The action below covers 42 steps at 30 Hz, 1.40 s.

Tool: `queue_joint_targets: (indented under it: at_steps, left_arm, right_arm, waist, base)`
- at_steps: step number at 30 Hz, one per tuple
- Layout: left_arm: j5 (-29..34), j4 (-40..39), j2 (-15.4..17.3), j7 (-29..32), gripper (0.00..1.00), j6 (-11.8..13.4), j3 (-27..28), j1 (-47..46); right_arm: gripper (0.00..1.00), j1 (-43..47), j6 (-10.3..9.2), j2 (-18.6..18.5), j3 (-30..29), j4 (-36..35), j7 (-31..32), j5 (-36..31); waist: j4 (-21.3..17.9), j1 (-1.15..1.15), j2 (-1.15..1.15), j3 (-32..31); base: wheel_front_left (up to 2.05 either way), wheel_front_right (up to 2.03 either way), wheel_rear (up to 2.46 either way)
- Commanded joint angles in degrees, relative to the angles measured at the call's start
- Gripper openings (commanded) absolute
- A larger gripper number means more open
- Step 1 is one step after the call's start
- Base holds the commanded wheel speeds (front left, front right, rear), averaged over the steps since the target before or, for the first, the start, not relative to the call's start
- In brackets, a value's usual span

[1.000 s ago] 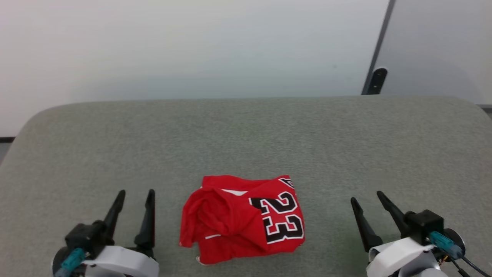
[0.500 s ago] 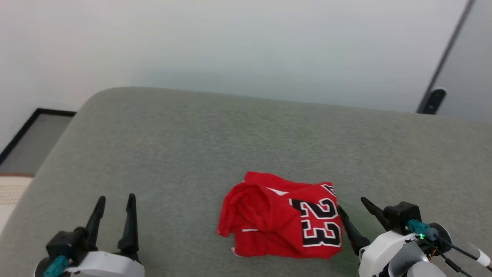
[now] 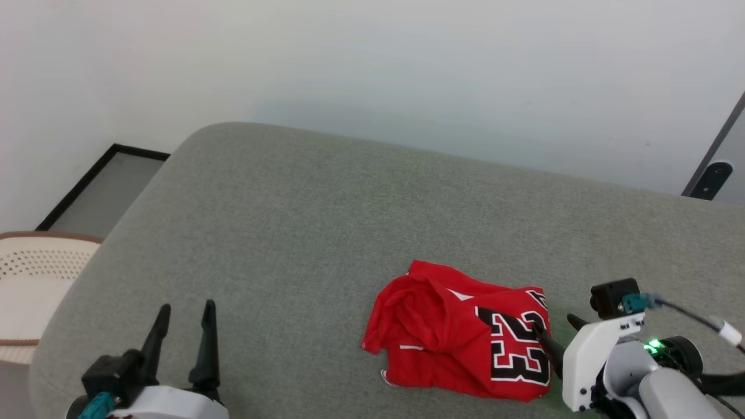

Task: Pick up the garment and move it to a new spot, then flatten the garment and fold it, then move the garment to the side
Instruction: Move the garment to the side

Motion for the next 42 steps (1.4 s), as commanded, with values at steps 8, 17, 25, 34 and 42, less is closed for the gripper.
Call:
queue_joint_targets:
  at_steps: [8,17,25,34,42]
  left_arm:
    - [-0.95,0.71,-0.32,0.01,1.0,-0.18,-2.42,-1.11]
    - [-2.61,1.57,-0.36,0.01,1.0,-0.18,-4.16,-2.35]
    - [-3.36,2.12,-0.43,0.0,1.0,-0.18,-4.82,-3.05]
    - [-4.0,2.42,-0.49,0.0,1.0,-0.19,-5.03,-3.27]
    - [-4.29,2.57,-0.62,0.0,1.0,-0.19,-5.43,-3.63]
  right_arm:
    - [1.0,-3.85,-0.07,1.22,-2.66,1.03,19.05,-0.05]
    - [1.0,-5.13,-0.07,4.14,-5.74,1.94,31.11,-6.28]
    - [1.0,-5.3,-0.07,6.46,-9.67,2.12,33.74,-10.79]
    - [0.0,-5.81,-0.07,7.98,-14.27,2.77,33.44,-13.0]
    - [0.0,-7.76,-0.07,8.88,-17.68,3.46,33.23,-10.89]
  waist:
    - [1.52,0.0,0.0,1.47]
    - [3.41,0.0,0.0,2.94]
    - [4.23,0.0,0.0,3.65]
    - [4.23,0.0,0.0,3.95]
    - [3.88,0.0,0.0,4.22]
  base:
    - [0.0,0.0,0.0]
    - [0.0,0.0,0.0]
    - [0.0,0.0,0.0]
    - [0.0,0.0,0.0]
    - [0.0,0.0,0.0]
